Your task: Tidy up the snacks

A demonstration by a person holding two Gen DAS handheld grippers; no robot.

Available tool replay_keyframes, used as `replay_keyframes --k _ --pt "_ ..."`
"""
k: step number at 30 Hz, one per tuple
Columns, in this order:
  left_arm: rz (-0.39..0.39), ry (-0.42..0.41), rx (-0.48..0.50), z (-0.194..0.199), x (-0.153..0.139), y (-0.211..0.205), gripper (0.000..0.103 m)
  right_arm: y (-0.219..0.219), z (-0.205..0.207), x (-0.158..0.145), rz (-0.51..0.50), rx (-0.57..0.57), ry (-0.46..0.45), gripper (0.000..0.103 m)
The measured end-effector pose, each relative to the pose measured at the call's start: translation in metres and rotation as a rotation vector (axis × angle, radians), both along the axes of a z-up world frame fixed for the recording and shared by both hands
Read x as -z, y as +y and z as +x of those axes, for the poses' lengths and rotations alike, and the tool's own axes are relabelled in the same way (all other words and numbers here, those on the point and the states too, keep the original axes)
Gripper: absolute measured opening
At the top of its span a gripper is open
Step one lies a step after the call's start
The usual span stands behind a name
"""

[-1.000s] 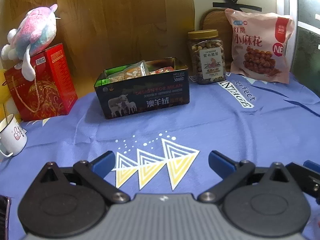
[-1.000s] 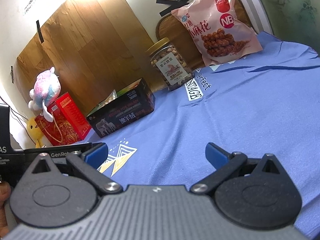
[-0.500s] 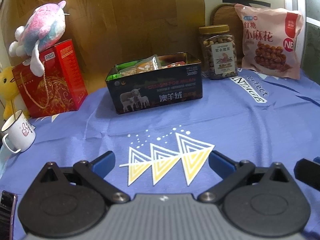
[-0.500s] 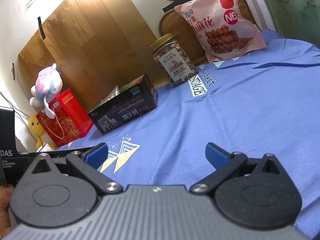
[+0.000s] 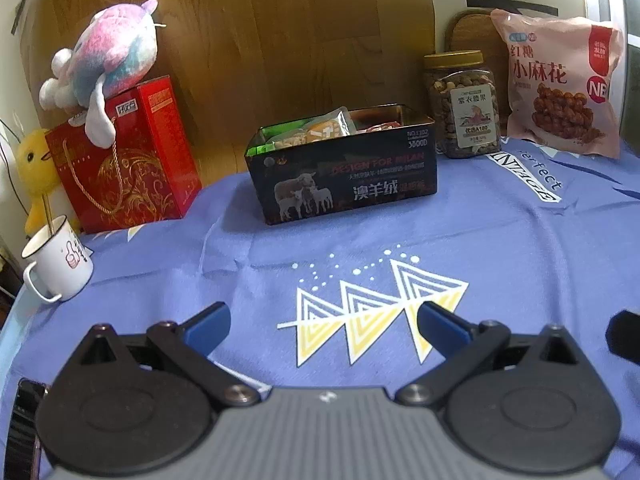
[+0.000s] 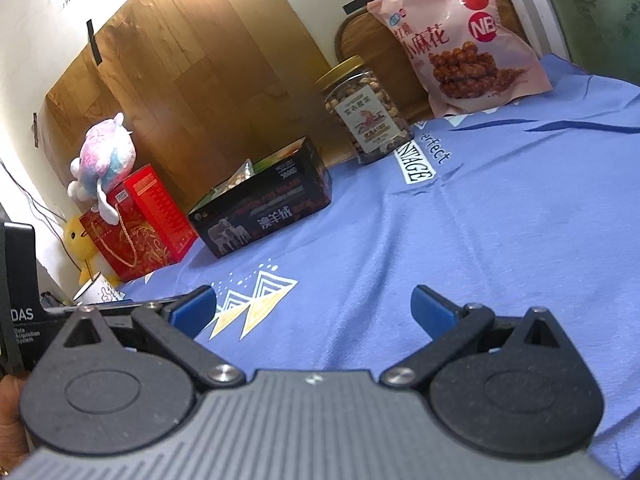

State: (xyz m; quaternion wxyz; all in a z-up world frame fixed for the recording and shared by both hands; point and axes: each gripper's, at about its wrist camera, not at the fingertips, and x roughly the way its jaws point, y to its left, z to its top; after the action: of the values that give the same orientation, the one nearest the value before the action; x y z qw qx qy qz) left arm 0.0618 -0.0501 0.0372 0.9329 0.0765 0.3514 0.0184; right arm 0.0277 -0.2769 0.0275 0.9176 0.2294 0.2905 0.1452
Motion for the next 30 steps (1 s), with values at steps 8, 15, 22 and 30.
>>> replay_keyframes --k 8,15,22,30 --pt "0.004 0.005 -0.008 -0.002 0.002 0.008 0.103 0.009 0.001 0.0 -0.003 -0.024 0.001 0.103" --pt "0.04 0.011 -0.022 -0.001 0.004 0.009 0.103 0.013 0.001 -0.001 -0.005 -0.032 -0.001 0.103" --pt "0.051 0.017 -0.022 -0.001 0.005 0.01 0.103 0.014 0.002 0.0 -0.002 -0.033 0.002 0.103" --pt "0.048 0.047 -0.008 0.0 0.01 0.007 0.103 0.012 0.001 0.003 0.008 -0.027 0.009 0.103"
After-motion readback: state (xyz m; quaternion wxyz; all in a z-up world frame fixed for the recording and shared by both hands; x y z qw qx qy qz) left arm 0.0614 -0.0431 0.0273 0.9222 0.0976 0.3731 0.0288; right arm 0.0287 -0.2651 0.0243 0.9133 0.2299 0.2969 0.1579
